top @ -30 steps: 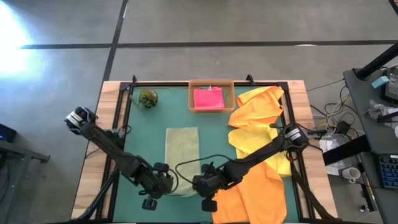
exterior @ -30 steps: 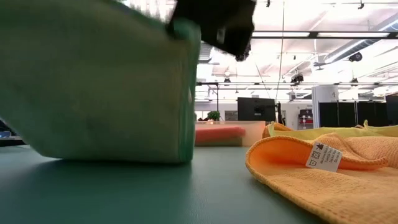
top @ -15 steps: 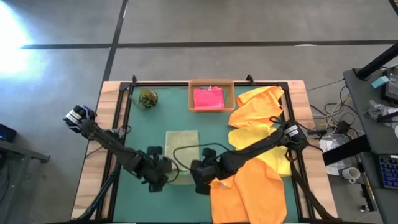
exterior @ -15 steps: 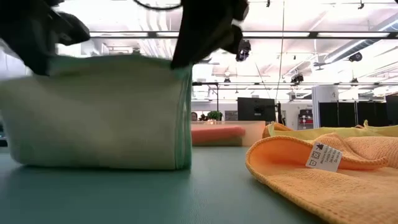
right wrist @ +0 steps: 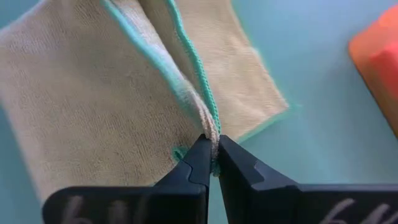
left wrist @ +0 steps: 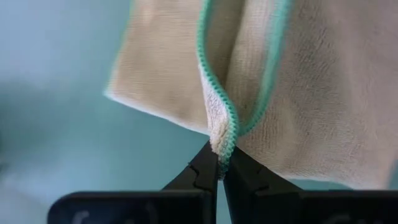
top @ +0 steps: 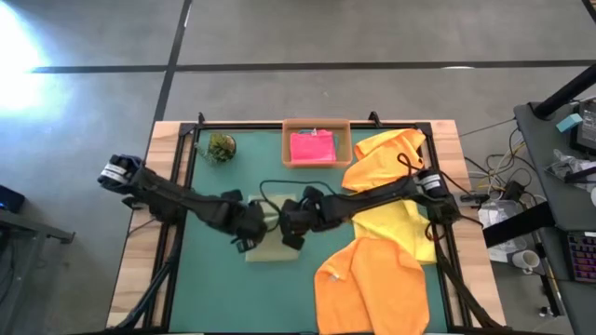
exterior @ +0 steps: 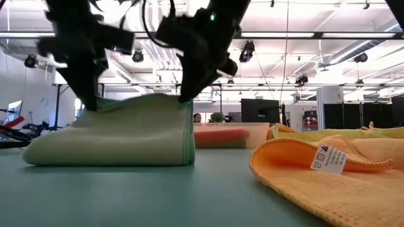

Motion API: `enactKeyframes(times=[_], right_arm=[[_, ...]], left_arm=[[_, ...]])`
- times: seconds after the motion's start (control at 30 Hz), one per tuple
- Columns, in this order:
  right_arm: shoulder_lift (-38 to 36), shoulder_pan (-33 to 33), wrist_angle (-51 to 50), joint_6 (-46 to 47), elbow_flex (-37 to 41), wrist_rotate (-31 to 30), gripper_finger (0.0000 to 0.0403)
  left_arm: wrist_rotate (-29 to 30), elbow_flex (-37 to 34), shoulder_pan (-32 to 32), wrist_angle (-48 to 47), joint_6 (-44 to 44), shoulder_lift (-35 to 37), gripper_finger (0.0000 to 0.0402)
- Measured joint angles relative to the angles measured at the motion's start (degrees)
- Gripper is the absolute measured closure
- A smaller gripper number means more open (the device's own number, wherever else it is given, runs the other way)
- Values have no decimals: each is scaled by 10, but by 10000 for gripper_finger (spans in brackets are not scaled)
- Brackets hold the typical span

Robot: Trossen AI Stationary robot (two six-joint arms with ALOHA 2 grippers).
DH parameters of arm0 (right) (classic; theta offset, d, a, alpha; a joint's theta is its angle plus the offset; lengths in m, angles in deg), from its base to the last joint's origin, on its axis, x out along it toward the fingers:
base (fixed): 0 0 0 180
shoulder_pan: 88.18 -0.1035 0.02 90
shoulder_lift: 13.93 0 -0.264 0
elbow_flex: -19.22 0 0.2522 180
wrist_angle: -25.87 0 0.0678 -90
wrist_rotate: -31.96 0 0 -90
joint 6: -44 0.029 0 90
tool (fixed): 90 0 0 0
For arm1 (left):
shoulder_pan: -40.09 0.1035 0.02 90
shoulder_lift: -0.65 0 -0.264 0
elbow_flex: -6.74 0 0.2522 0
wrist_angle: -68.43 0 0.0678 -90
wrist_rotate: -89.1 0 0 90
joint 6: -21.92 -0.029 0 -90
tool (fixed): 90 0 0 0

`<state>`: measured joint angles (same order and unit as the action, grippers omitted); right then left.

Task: Fold microfiber towels
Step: Fold the green microfiber towel

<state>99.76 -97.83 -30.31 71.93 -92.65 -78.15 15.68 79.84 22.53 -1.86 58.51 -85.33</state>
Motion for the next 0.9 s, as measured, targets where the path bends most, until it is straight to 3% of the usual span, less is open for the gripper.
enactKeyframes(times=[0.33,0.63,0.9], right_arm=[[0,52,59,-1,40,2,390],[0,70,78,-8,59,5,390],[0,85,95,3,60,0,359]], left_arm=[[2,-10,88,0,-57,0,402],[33,-13,111,10,-116,-2,398],[69,-13,115,17,-148,-2,319]])
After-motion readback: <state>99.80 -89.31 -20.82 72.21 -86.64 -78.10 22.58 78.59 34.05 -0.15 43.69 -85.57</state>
